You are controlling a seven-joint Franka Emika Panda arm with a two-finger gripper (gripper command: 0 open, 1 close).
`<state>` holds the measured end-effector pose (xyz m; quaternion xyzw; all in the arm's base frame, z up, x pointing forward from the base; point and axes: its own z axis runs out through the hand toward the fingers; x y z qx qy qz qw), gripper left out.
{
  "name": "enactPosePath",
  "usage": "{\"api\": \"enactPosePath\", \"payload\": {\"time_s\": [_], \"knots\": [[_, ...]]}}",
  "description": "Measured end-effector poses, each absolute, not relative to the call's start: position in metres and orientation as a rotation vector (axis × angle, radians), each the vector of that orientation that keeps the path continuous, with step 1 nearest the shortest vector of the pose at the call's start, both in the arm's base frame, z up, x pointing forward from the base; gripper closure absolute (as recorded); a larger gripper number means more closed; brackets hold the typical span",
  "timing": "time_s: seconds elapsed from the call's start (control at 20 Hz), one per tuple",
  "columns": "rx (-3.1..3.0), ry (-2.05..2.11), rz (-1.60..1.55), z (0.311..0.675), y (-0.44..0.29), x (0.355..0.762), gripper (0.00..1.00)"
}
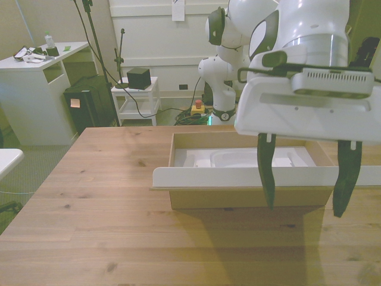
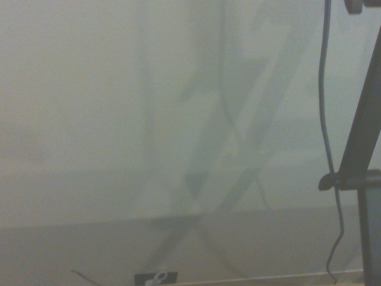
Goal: Close the box
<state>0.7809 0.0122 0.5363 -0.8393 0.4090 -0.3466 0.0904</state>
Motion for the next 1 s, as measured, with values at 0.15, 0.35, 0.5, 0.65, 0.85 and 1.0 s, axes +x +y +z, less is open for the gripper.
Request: {"api": "enactPosePath", "payload": {"time_s": [0.15,0.35,0.5,0.65,0.85,1.0], "knots": [[-2.504,1.218,-0.960,0.523,0.013,0.780,0.00],[-2.484,1.204,-0.942,0.531,0.009,0.764,0.00],[-2.465,1.210,-0.929,0.556,0.007,0.739,0.00],[-2.433,1.216,-0.889,0.579,0.000,0.708,0.00],[-2.449,1.255,-0.793,0.571,-0.006,0.665,0.00],[-2.469,1.239,-0.768,0.563,0.006,0.635,0.00]]}}
